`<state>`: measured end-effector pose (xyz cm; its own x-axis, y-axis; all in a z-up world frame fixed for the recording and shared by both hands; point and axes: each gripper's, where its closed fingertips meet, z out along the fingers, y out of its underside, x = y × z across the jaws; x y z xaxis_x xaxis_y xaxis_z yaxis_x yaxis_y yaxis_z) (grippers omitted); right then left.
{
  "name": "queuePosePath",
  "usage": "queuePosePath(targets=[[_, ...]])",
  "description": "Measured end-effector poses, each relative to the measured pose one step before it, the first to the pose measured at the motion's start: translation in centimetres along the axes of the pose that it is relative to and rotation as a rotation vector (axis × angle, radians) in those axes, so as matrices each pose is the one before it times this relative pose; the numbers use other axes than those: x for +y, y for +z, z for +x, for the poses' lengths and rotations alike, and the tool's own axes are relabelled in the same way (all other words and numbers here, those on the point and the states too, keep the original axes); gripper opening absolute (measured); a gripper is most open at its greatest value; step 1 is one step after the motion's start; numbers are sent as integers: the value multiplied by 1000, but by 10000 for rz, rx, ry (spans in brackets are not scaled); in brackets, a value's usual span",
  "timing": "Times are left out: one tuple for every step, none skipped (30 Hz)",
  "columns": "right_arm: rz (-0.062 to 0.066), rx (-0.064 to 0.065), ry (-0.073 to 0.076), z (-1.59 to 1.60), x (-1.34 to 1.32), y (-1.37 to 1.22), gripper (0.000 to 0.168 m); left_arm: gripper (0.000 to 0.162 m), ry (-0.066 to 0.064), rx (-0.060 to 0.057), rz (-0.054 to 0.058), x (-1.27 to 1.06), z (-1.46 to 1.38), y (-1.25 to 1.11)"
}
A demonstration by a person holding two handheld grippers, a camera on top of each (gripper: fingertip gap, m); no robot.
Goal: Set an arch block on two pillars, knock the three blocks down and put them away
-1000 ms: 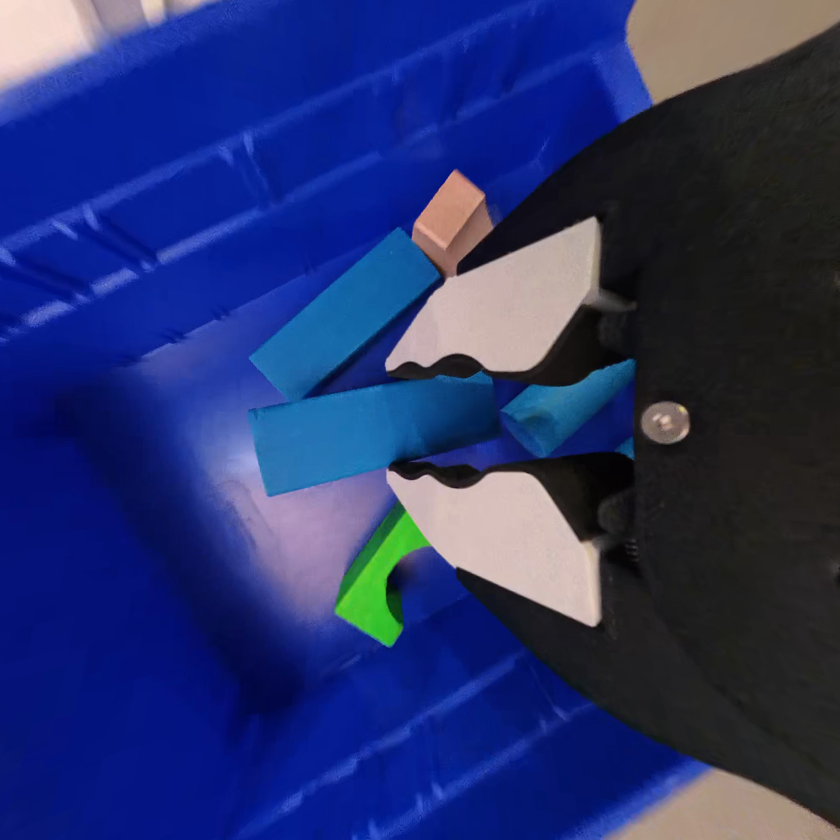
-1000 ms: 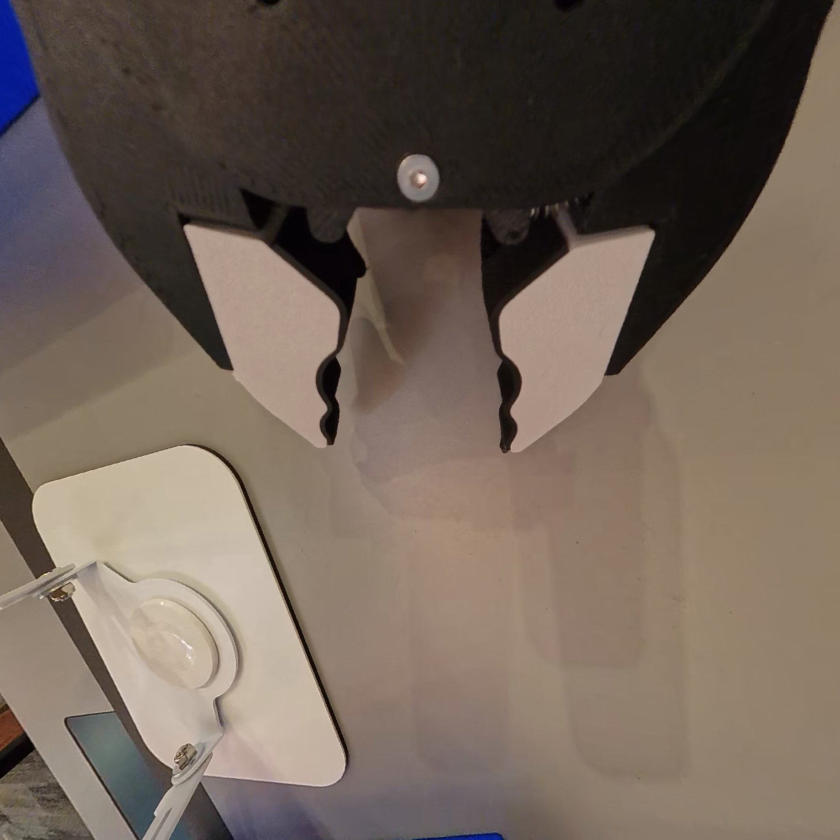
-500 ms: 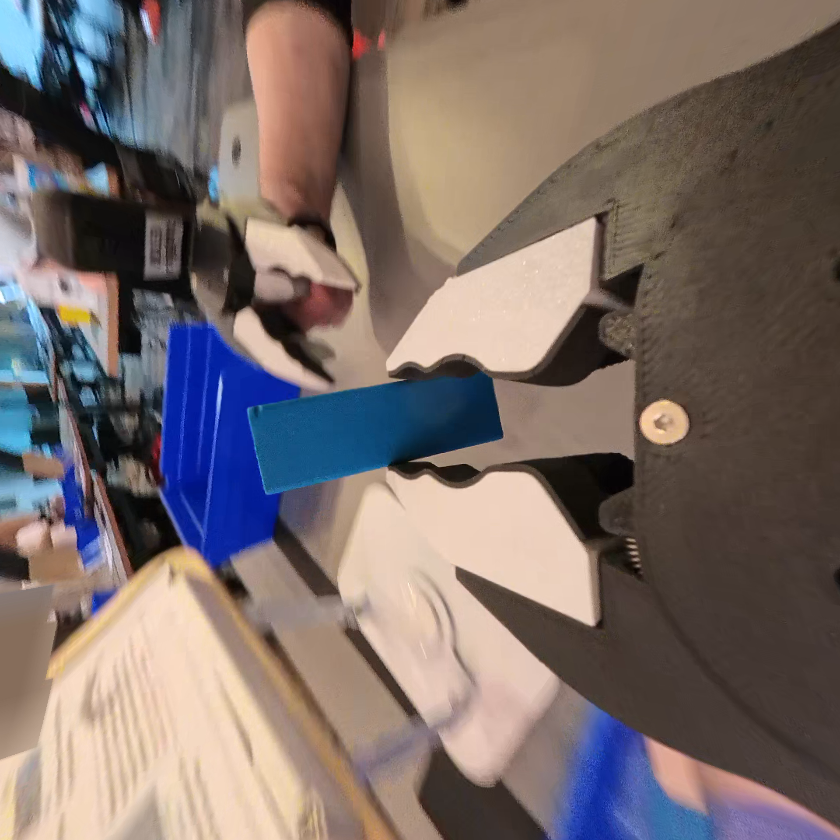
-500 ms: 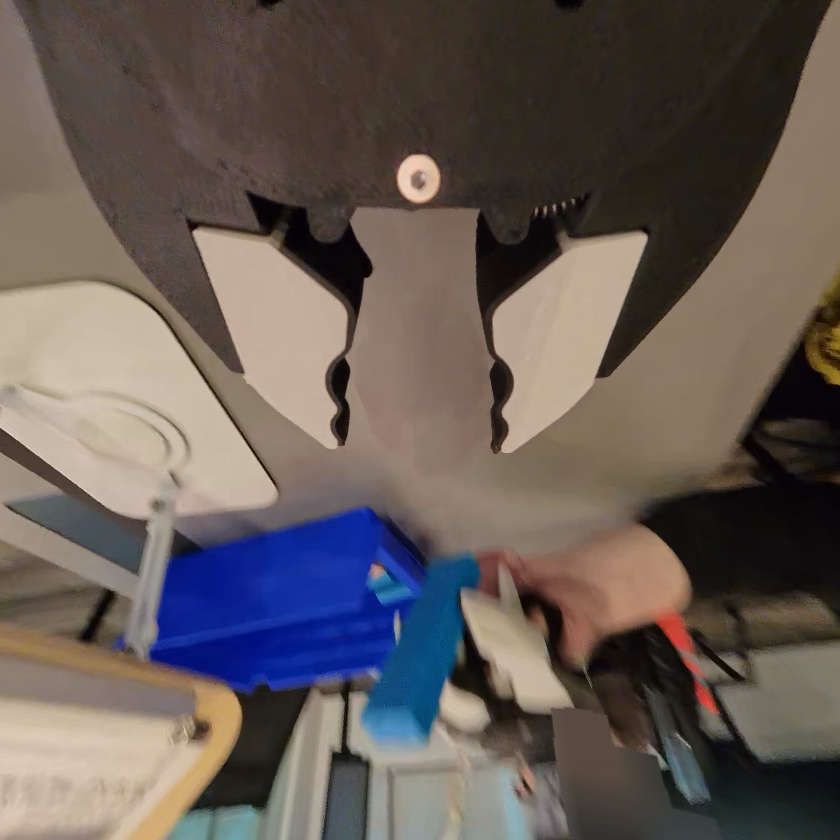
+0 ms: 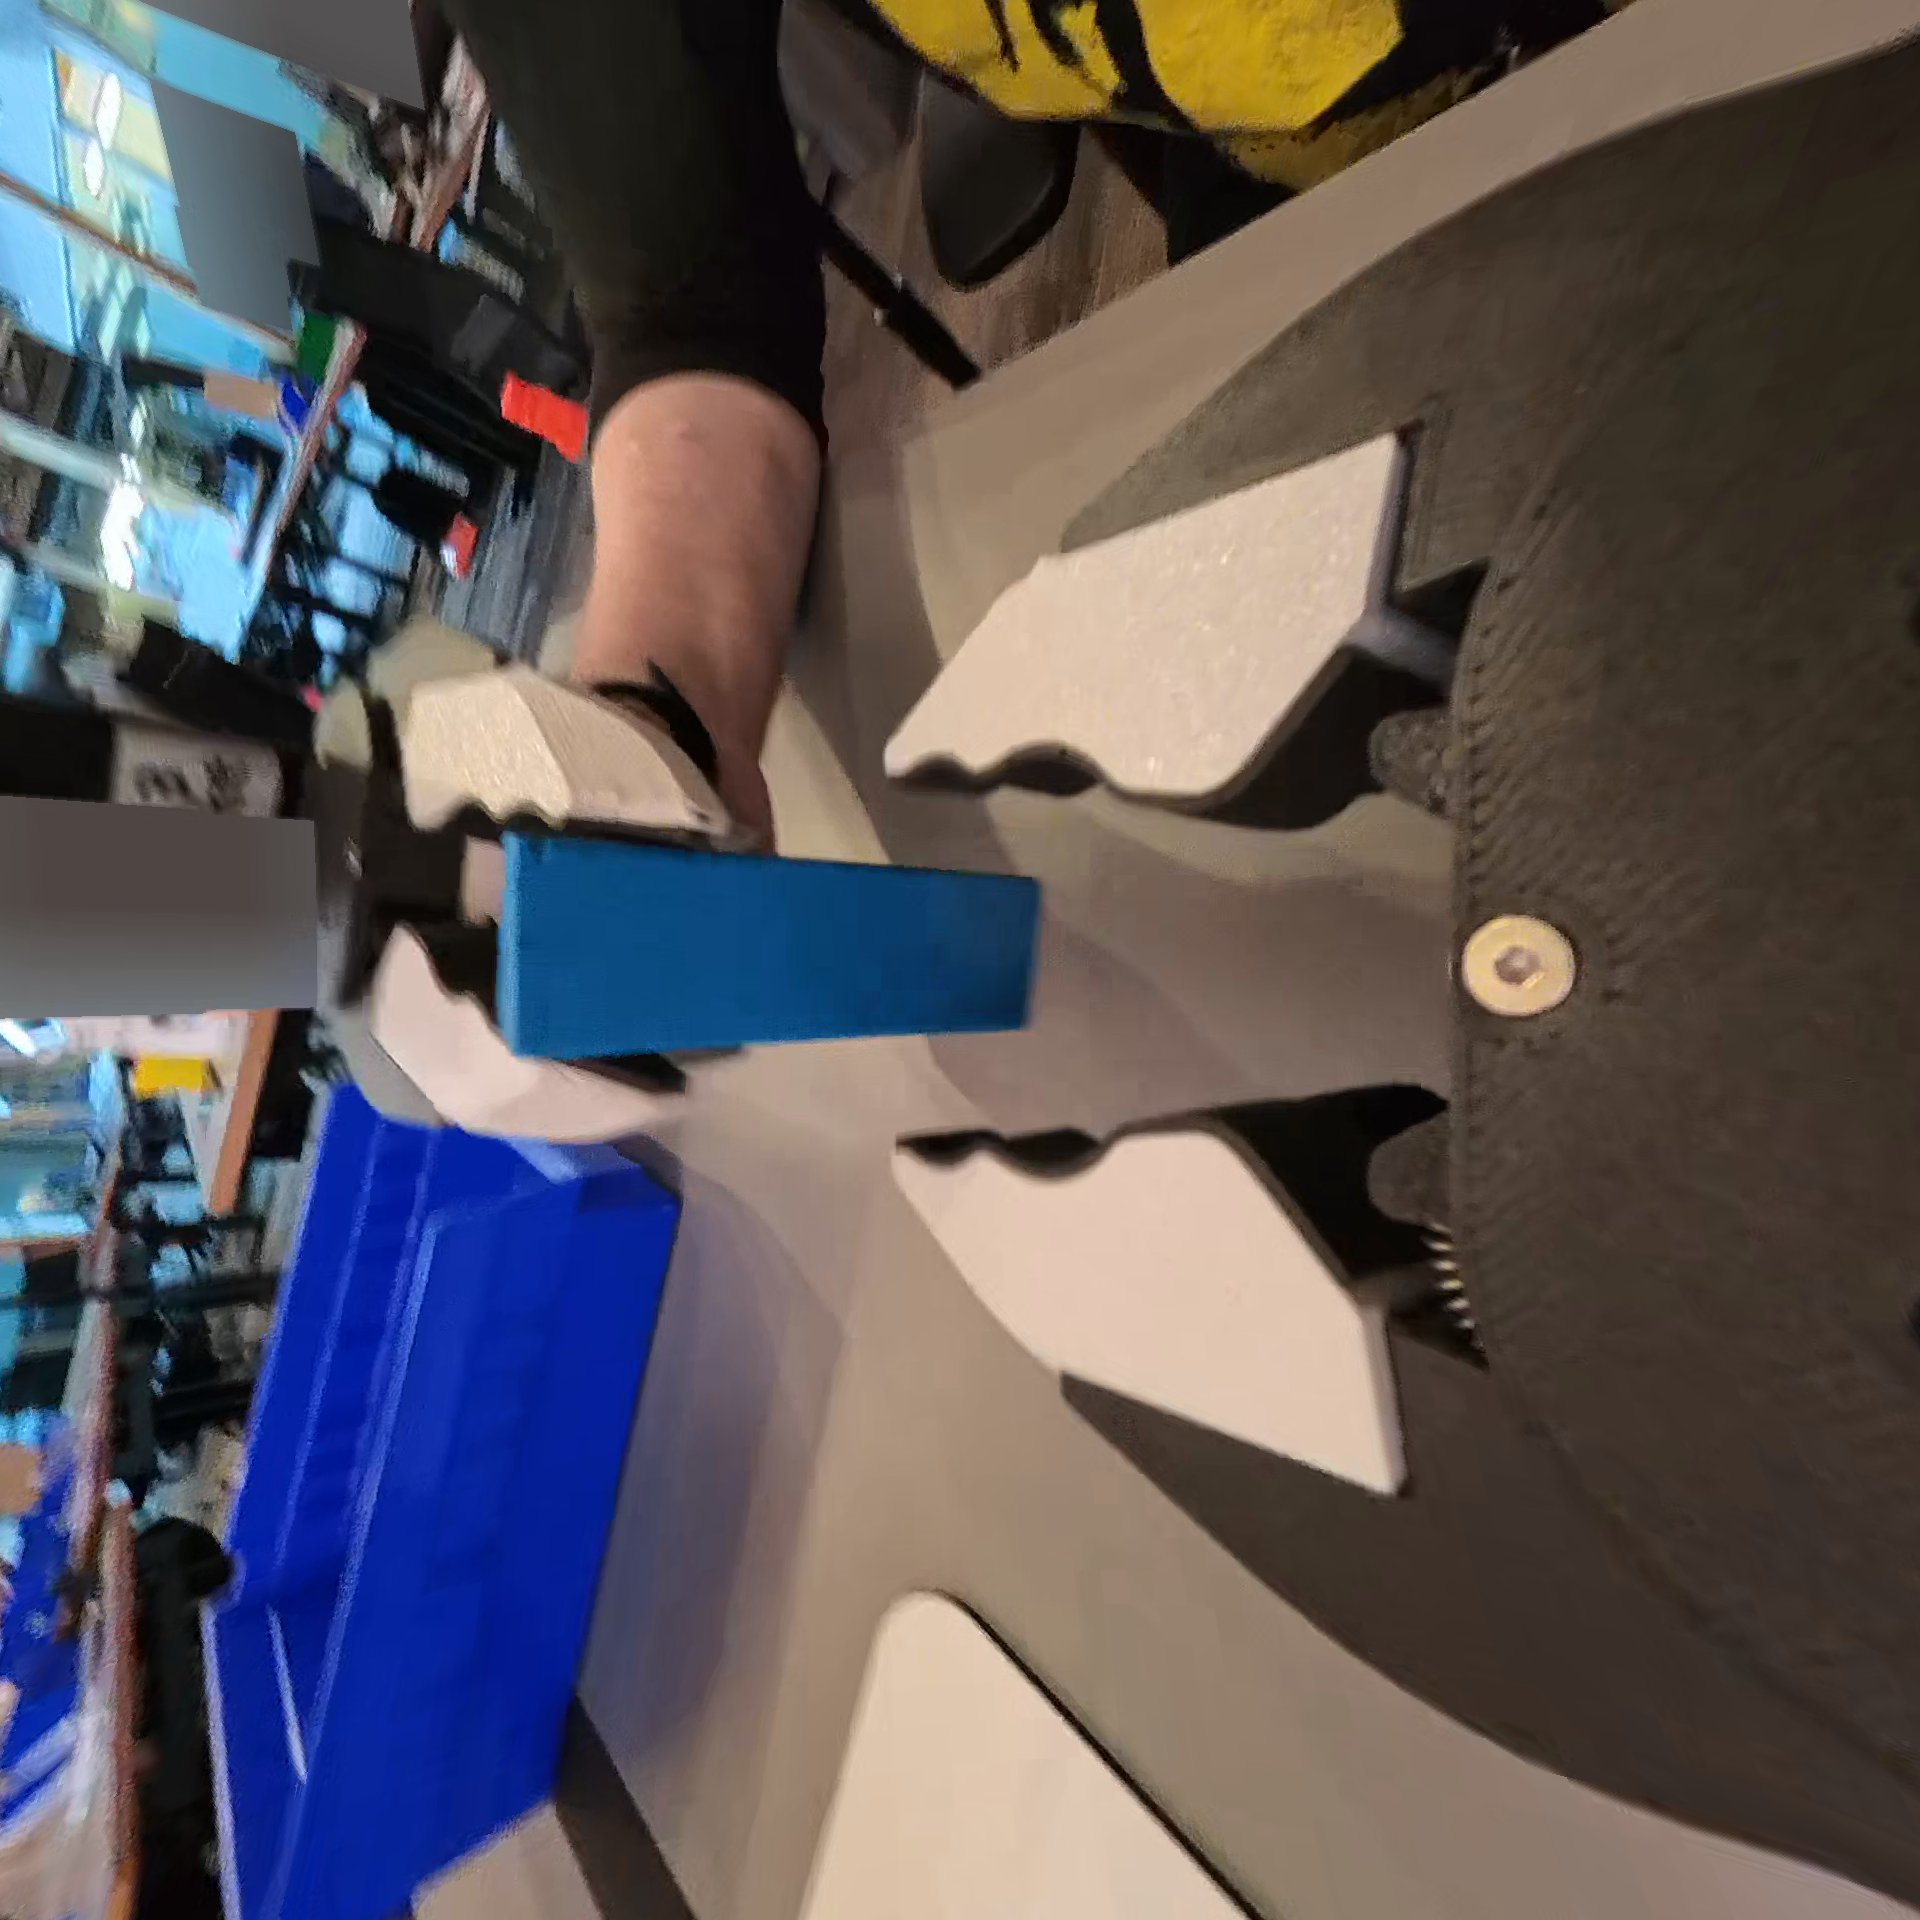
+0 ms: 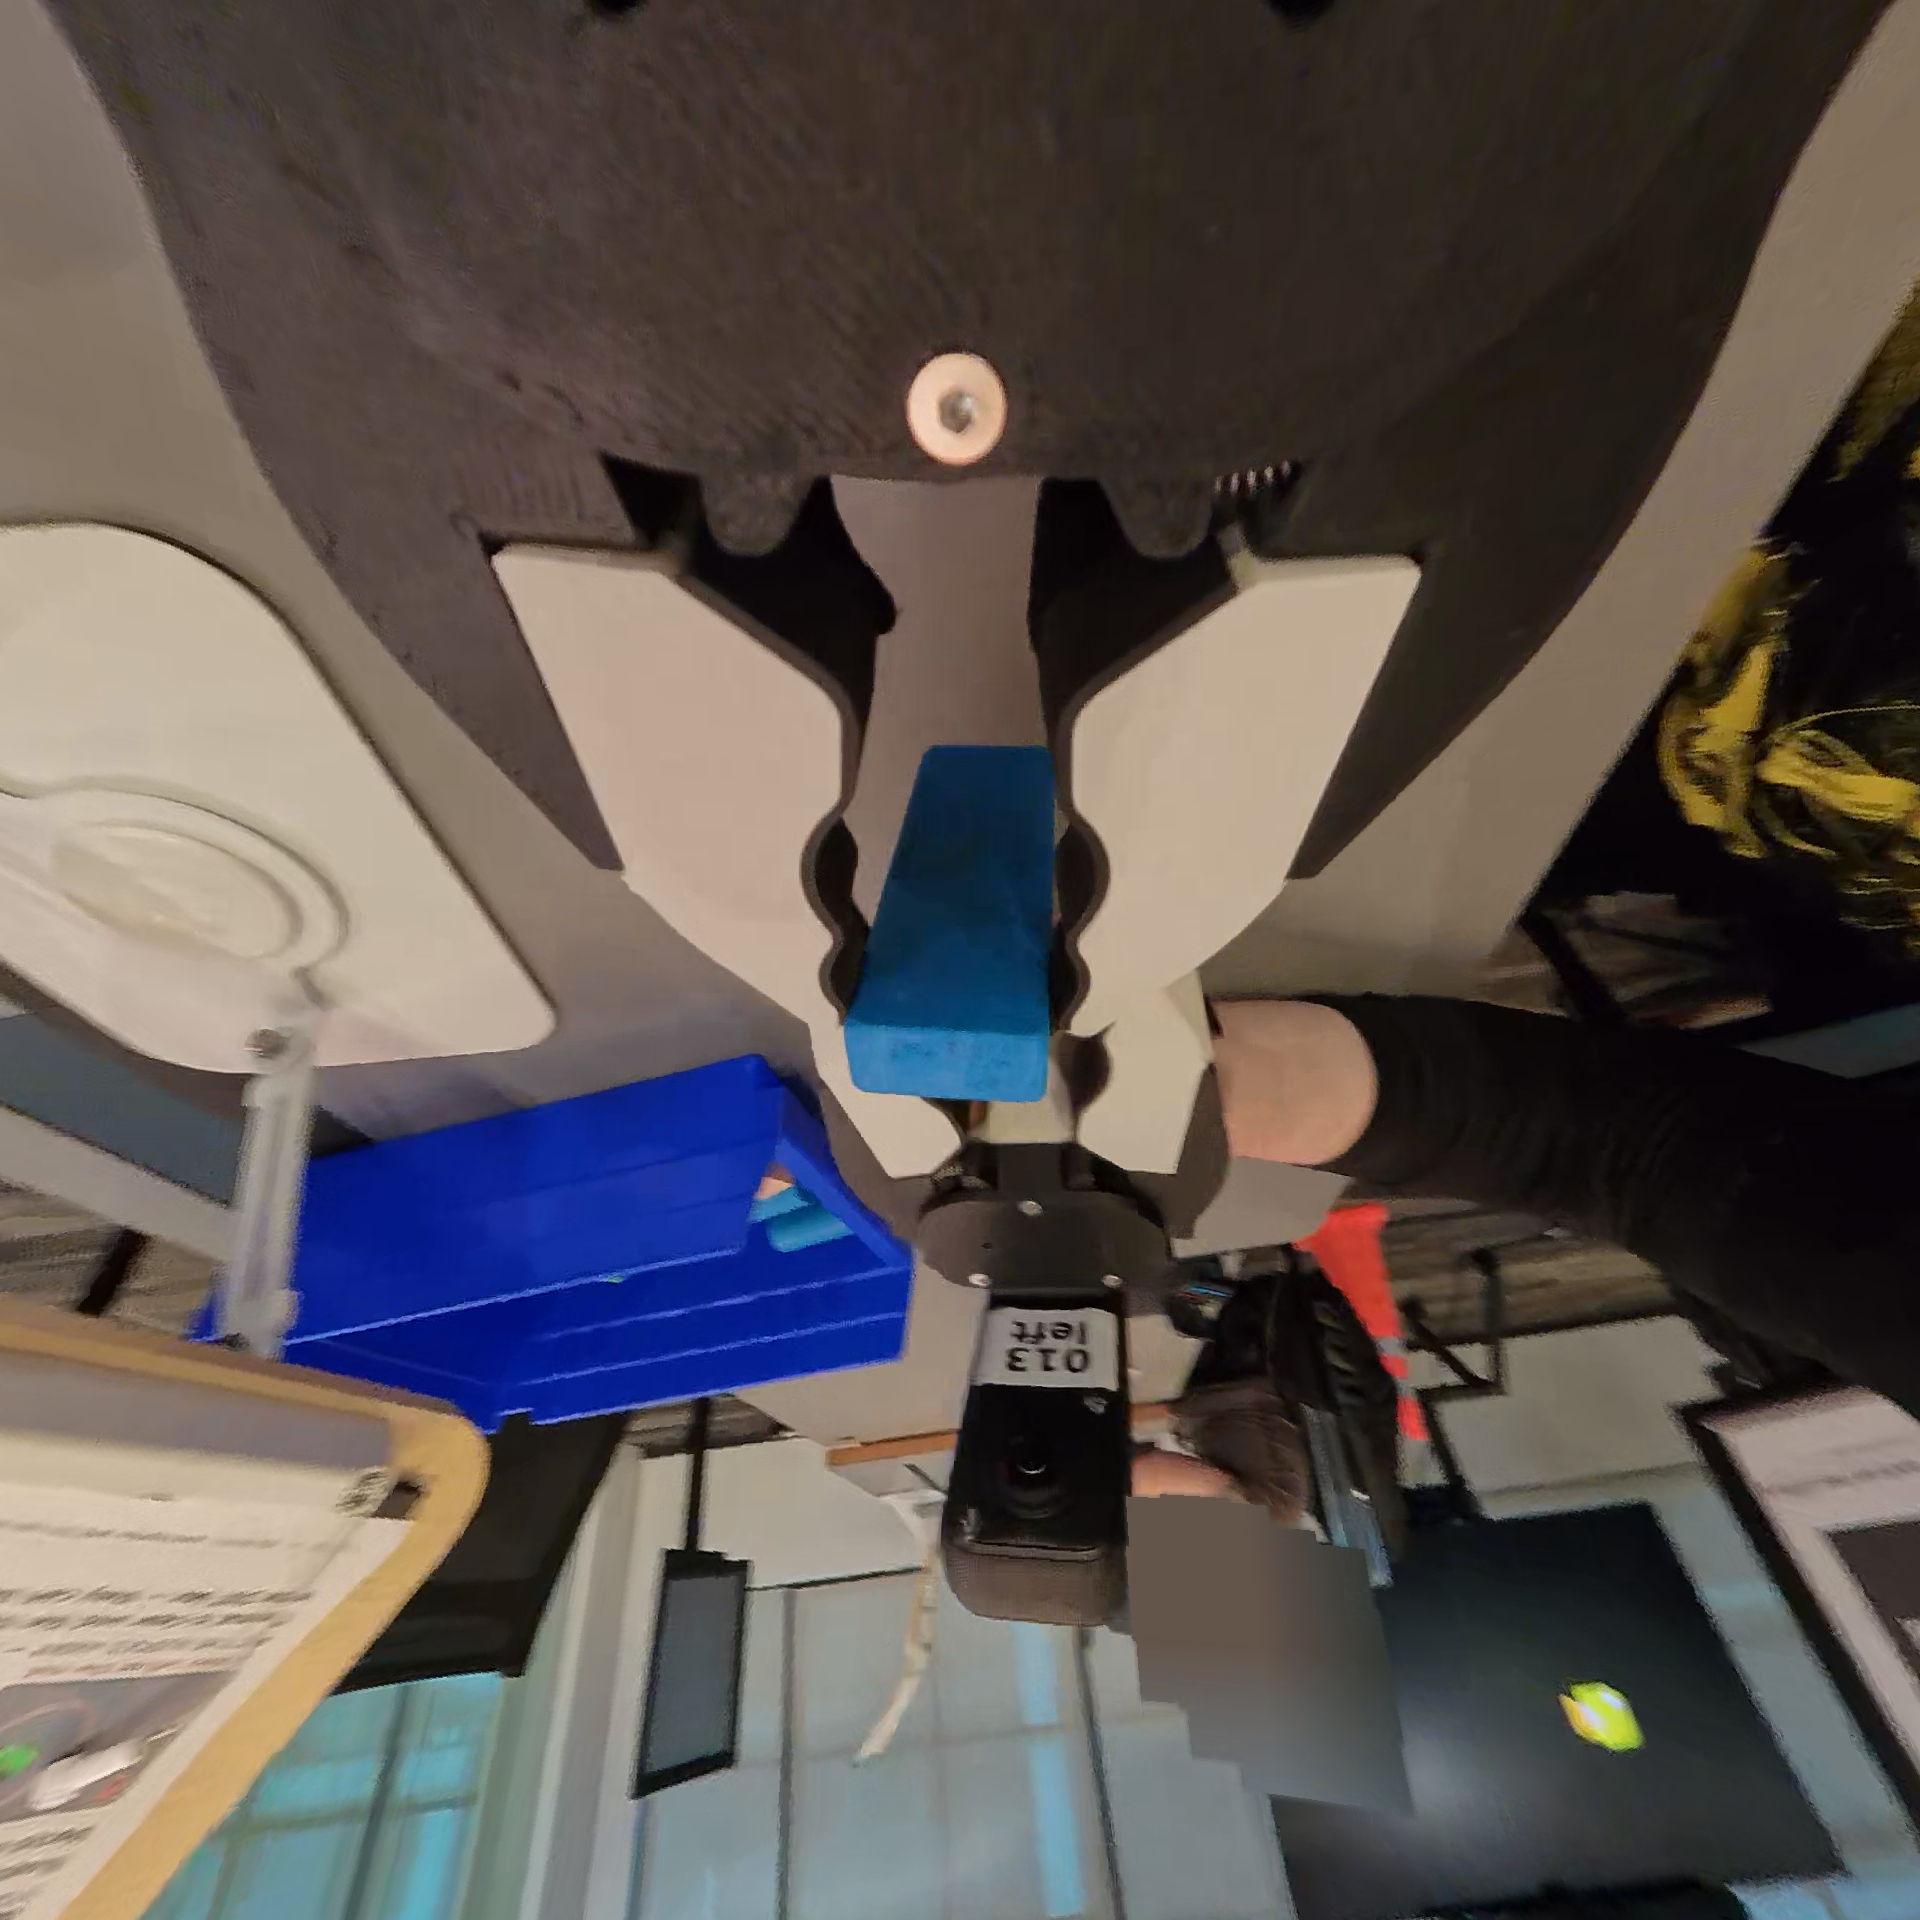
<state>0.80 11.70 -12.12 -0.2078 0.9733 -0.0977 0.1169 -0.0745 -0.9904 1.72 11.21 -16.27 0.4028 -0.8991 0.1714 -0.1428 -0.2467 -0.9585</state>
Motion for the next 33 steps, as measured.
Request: queuePosePath(targets=[[-151, 454, -201, 767, 86, -352, 35, 62, 3, -359, -244, 478, -744, -379], [-295, 662, -289, 1125, 433, -273, 35, 57, 139, -385, -211, 507, -726, -430], [-478, 679, -359, 1146, 857, -79, 35, 50, 42, -362, -222, 564, -715, -362], [-477, 403, -314, 733, 1004, 152, 35, 47, -85, -399, -288, 684, -838, -223], [-367, 214, -266, 367, 921, 314, 35, 48, -133, -269, -284, 720, -679, -65], [-214, 120, -169, 171, 712, 355, 35, 48, -157, -128, -216, 647, -458, 64], [-144, 24, -59, 39, 577, 353, 35, 48, -134, -95, -239, 618, -334, 177], [-87, -13, 27, 28, 427, 294, 35, 50, -114, -46, -270, 432, -202, 171], [-101, -28, 80, 50, 386, 226, 35, 52, -24, 26, -88, 70, -7, 97], [-130, 33, 105, 181, 362, 145, 35, 50, 65, -78, -31, 25, -71, 32], [-51, 30, 85, 171, 238, 71, 35, 49, 40, -38, -69, 82, 2, 57], [-4, -45, 89, 65, 179, 33, 35, 49, 22, -10, -85, 103, 35, 59], [5, -43, 104, 69, 153, 45, 35, 49, 24, 14, -76, 93, 45, 55], [11, -15, 91, 86, 130, 53, 35, 50, 18, -9, -28, 39, 16, 29], [-6, -52, 62, 0, 143, 79, 35, 49, 1, -5, -10, 7, 4, 8], [-11, -67, 19, -46, 109, 60, 35, 49, -11, 24, 0, 5, 16, 6], [32, -18, -30, -32, -7, -18, 35, 49, -22, 24, -6, 8, 1, 4], [-10, -10, -37, -6, 19, -26, 35, 50, -23, 15, -9, 12, -8, 2], [-17, -24, -31, -29, 22, -44, 35, 50, -18, 4, 7, -3, -7, -13], [-7, -27, -29, -25, 26, -52, 35, 50, -16, 0, 9, -11, -22, -6], [-7, -48, -21, -58, 54, -42, 35, 50, -18, 9, -8, 10, -6, 6], [-19, -63, 4, -66, 55, -35, 35, 50, -15, 19, -24, 30, 8, 19], [-35, -36, -1, -35, 50, -35, 35, 51, -8, 5, -18, 23, -3, 25], [-28, -64, -52, -107, 46, -26, 35, 51, 7, 2, -8, 7, 3, 2], [-10, -56, -65, -107, 35, -19, 35, 51, 7, -2, -13, 16, 8, 18], [7, -20, -36, -62, 19, 7, 35, 51, 6, -3, -14, 16, -5, 14], [-15, -14, 7, -23, 22, 12, 37, 51, 11, 1, -10, 7, 19, 11], [-52, 4, 53, 38, 59, 22, 41, 51, 9, 7, -9, 17, 7, 6], [-36, 13, 53, 59, 46, 14, 44, 51, 2, 8, -11, 12, 12, 17], [11, -35, 9, -23, 7, -17, 44, 52, -6, 1, -14, 12, -14, 16], [56, -27, -7, -22, -53, -38, 44, 52, -11, -1, -14, 21, -15, 21], [35, 28, 8, 50, -54, -33, 44, 52, -1, 3, -10, 11, -7, 14], [-33, -3, 22, 11, 33, 4, 43, 52, 11, 2, -11, 4, 12, 15]])
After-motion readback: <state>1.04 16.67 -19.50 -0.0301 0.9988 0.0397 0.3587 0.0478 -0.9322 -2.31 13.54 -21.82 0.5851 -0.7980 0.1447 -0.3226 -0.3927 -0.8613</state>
